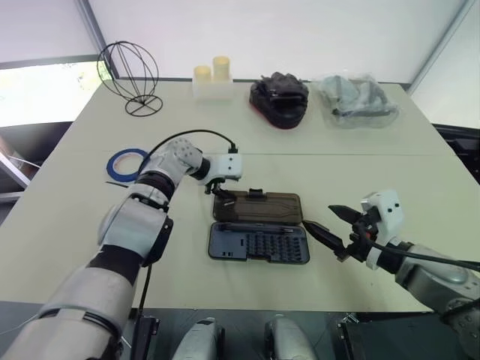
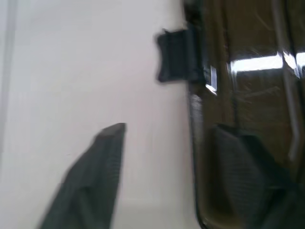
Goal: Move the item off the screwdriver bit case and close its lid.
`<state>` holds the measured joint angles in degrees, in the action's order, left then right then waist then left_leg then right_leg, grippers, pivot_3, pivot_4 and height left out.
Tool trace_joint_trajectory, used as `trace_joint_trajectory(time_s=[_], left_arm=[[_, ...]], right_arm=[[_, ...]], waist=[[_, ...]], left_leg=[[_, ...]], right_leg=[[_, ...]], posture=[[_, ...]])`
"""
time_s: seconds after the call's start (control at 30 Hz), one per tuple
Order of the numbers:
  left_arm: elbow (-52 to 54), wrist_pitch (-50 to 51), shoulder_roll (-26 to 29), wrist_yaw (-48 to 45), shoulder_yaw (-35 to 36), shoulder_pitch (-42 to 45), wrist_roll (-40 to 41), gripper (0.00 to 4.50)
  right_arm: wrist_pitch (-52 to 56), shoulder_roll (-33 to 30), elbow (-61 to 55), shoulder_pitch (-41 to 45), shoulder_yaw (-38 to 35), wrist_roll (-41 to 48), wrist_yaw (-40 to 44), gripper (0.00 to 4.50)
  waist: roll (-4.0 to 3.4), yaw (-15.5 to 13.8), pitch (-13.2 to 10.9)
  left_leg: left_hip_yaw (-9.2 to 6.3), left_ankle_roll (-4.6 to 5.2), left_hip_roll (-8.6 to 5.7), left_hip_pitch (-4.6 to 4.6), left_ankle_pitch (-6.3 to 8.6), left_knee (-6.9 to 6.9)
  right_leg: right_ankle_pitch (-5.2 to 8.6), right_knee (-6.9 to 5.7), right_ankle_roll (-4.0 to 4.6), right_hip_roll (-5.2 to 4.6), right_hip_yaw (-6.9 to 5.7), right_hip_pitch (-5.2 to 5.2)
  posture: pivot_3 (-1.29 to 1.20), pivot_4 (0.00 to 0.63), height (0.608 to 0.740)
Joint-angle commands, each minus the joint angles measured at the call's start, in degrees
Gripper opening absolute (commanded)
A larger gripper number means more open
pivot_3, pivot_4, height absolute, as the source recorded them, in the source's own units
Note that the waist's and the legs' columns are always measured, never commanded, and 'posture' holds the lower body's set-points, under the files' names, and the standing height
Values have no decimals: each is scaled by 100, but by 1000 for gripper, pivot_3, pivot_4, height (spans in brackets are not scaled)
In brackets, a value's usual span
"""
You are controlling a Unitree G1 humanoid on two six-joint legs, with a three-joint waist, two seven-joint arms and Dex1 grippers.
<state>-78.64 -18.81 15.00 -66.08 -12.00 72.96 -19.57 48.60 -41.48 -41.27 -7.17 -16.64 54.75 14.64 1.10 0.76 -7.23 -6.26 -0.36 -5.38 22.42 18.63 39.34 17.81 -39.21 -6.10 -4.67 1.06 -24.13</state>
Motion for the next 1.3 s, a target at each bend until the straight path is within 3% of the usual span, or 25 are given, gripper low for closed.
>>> trace_joint_trajectory(time_s=[0.03,0.2,0.3,0.37,0.47,0.5,0.57,0.67,0.73,0.93,1.2,1.3], left_arm=[[120,927,88,-272,1120,401,1150,3925],[307,2594,509,-1345,2335,726,2441,3925],[889,3159,760,-2132,2256,168,2636,3925],[1881,3640,872,-2523,1958,-608,2775,3925],[4663,5584,974,-2395,1826,-2358,3550,3081],[5656,5978,984,-2116,1830,-3033,3738,2601],[7135,6280,1033,-1643,1811,-4057,3945,1607],[8423,6102,1187,-1225,1638,-5029,3964,27],[8935,5910,1295,-1039,1511,-5438,3970,27],[9246,5346,1531,-695,1077,-5850,3908,27],[8003,3687,1925,61,-37,-5788,2442,27],[7706,3525,2004,124,-208,-5725,2363,27]], right_arm=[[46,-32,-128,-3,35,11,101,4500],[54,-23,-112,1,-72,77,203,4500],[12,-64,68,274,-84,-14,259,4500],[12,-168,257,500,-83,-143,338,4500],[-28,-381,647,908,64,-478,554,4500],[-30,-459,786,1059,166,-595,654,4500],[-21,-568,1002,1291,358,-804,834,4500],[-18,-674,1330,1638,694,-1212,999,4500],[-54,-730,1563,1926,971,-1486,1182,4500],[-193,-714,2217,2709,1582,-2099,1718,4500],[60,-614,3054,3697,2502,-2815,2325,4500],[188,-371,3703,4386,2938,-3115,2542,4500]], waist=[[0,4,0],[-1,32,-1],[-10,118,4],[-21,154,10],[-28,198,7],[-28,222,6],[-26,225,4],[-24,89,2],[-36,-2,3],[-43,-20,1],[-48,-11,4],[-65,1,15]], left_leg=[[0,0,0,5,0,2],[0,0,0,9,0,5],[2,-1,3,2,0,-6],[-2,-2,3,-4,-1,-8],[-6,-2,5,-2,-1,-7],[-7,-3,7,0,-1,-12],[-12,-3,11,4,-1,-16],[-21,-6,9,7,-3,-10],[-18,-14,9,5,-7,-2],[-14,-17,8,-3,-9,0],[-11,-17,8,-7,-9,-8],[-8,-20,8,-13,-11,-6]], right_leg=[[0,-1,0,1,0,-6],[0,-6,0,2,-1,-13],[0,-7,0,5,-1,-15],[0,-12,0,4,-1,-12],[0,-11,1,-4,8,-10],[0,-11,1,-6,16,-11],[-1,-7,1,-3,23,-17],[-1,4,2,-6,23,-15],[-1,12,2,-5,24,-7],[0,21,3,-6,25,9],[-1,21,3,-7,23,5],[0,24,3,-8,23,13]], posture=[[0,150,740],[0,150,740],[0,150,740],[0,150,740],[0,150,740],[0,150,740],[0,150,740],[0,150,740],[0,150,740],[0,150,740],[0,150,740],[0,150,740]])
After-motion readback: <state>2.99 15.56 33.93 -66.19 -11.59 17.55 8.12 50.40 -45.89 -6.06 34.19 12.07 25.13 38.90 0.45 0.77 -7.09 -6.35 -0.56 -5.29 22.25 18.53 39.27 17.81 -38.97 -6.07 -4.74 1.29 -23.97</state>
